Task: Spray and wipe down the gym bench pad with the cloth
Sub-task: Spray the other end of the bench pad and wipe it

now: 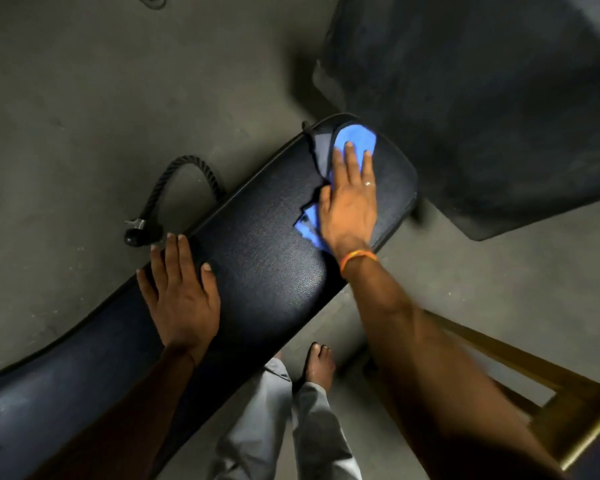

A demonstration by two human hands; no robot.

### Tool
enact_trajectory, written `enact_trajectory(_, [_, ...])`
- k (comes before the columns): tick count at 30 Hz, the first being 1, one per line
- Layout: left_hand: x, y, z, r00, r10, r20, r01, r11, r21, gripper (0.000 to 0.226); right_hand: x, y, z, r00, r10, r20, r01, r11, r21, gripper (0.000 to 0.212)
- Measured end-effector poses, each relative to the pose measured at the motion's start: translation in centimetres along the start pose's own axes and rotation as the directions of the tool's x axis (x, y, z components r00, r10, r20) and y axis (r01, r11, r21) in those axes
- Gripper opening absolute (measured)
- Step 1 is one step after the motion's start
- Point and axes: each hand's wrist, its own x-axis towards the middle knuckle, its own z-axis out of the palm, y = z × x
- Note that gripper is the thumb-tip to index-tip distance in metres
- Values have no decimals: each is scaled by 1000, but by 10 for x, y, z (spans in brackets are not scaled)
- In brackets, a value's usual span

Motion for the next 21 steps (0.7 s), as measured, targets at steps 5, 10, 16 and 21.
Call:
enact_trajectory(5, [28, 48, 4, 986, 164, -7, -164, 986, -20, 63, -108, -25, 4, 981, -171, 94, 169, 985, 30, 66])
enact_trajectory(10, [70, 118, 19, 934, 356, 46, -355, 935, -16, 66, -73, 21, -3, 995, -90, 33, 90, 996, -6, 64])
enact_trajectory(16, [67, 115, 20, 932, 362, 24, -362, 932, -18, 66, 36, 59, 0, 979, 184, -85, -185, 983, -6, 65])
enact_trajectory(21, [67, 115, 19, 935, 353, 39, -353, 935, -12, 67, -45, 16, 2, 995, 88, -54, -86, 995, 42, 62])
